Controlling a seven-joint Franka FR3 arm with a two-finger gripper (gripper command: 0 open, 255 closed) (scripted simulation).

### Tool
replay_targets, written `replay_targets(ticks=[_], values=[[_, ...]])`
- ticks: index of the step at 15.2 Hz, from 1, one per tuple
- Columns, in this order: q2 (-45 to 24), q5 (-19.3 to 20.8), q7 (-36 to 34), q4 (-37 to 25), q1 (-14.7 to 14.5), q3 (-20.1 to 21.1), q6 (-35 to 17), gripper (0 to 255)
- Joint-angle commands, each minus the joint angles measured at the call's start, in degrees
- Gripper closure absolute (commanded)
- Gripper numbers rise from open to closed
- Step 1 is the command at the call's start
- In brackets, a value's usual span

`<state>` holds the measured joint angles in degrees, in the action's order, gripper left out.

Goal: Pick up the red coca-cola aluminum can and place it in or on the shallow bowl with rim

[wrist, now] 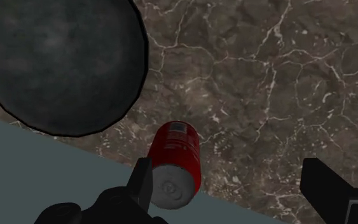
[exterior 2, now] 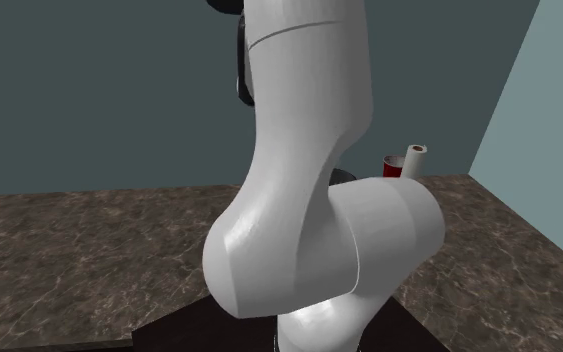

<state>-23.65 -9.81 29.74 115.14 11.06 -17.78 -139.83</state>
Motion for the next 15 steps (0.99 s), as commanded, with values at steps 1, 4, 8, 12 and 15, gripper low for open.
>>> replay_targets(ticks=[1,4,8,12,15], values=[[-4.50,-1.94,1.63,-3.85,1.74,0.86,-0.50,0],[-11.29,-4.02,3.21,-10.68,4.31,2.22,-0.32,0],[-15.74,-5.09,3.93,-14.52,5.77,3.17,-0.90,0],[-18.22,-5.73,4.31,-15.30,6.26,3.82,-2.60,0],[-19.22,-5.97,4.45,-15.66,6.46,4.08,-3.24,0]])
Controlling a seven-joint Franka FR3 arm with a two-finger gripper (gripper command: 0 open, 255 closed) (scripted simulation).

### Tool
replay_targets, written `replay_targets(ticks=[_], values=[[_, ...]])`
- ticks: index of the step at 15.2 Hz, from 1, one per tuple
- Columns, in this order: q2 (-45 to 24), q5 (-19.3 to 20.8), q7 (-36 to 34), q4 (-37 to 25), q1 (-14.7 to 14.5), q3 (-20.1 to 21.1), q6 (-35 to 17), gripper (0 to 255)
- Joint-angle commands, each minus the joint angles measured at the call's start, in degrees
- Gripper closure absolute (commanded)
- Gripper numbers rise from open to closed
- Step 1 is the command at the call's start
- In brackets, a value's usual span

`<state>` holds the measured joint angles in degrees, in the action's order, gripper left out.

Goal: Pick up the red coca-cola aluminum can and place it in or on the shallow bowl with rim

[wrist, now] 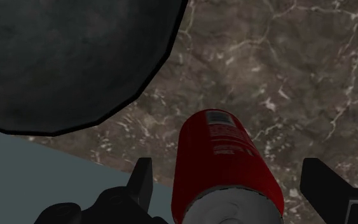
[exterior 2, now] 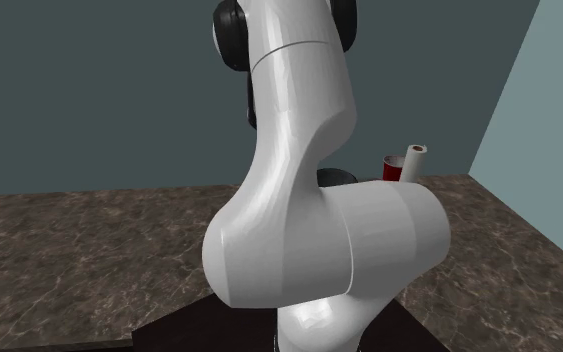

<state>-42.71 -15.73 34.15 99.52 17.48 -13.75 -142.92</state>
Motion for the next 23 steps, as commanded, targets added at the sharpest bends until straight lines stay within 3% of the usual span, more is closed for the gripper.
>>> replay_targets(ticks=[1,6,7,16,23], values=[[-0.16,-0.05,0.04,-0.04,0.05,0.05,-0.15,0],[-0.16,-0.05,0.04,-0.04,0.05,0.04,-0.15,0],[-0.16,-0.05,0.04,-0.04,0.05,0.04,-0.15,255],[-0.16,-0.05,0.04,-0.04,0.05,0.05,-0.15,255],[3.94,1.07,-0.66,0.88,-0.77,-1.08,3.02,255]])
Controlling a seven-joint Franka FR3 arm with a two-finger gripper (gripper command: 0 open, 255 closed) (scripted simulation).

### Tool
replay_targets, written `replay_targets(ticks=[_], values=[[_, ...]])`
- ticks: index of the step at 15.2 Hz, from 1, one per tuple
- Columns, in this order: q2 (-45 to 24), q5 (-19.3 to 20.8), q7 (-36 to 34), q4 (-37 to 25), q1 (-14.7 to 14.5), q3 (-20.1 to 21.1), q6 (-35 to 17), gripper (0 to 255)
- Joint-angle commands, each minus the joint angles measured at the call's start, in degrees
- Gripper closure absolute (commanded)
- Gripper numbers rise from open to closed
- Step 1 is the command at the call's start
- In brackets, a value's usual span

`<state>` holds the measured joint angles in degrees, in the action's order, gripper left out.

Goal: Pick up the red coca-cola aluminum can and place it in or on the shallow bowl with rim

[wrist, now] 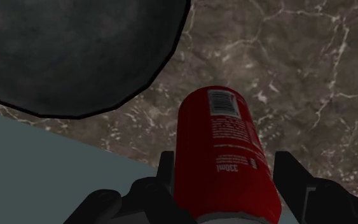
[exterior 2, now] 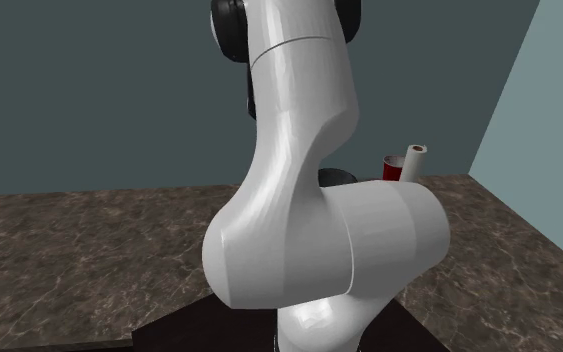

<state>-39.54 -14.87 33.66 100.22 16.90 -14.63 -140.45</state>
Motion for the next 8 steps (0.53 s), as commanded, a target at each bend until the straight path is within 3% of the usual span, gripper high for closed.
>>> replay_targets(ticks=[1,8], values=[[1.33,0.39,-0.28,0.27,-0.31,-0.36,1.04,255],[5.07,1.62,-1.06,0.47,-1.03,-1.39,4.54,255]])
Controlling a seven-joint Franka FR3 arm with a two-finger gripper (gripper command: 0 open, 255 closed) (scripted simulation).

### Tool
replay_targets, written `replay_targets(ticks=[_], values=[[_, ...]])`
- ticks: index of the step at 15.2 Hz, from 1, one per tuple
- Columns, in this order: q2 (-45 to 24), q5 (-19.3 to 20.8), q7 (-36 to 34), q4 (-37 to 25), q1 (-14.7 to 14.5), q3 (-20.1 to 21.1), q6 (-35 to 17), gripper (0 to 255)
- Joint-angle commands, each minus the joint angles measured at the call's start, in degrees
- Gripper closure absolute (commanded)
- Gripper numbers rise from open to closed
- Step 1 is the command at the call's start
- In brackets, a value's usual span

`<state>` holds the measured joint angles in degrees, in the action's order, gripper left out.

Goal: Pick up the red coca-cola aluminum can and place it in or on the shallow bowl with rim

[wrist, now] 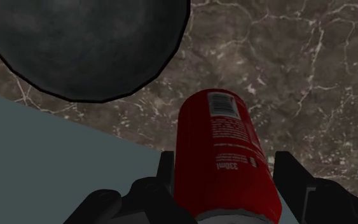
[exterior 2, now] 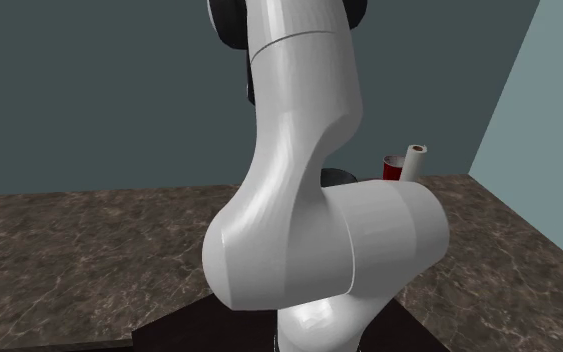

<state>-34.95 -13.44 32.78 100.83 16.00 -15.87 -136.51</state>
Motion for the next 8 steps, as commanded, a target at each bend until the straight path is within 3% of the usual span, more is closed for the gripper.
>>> replay_targets(ticks=[1,8], values=[[0.98,0.37,-0.29,-0.17,-0.23,-0.28,1.12,255],[4.33,1.63,-1.09,-0.71,-0.83,-1.17,4.91,255]])
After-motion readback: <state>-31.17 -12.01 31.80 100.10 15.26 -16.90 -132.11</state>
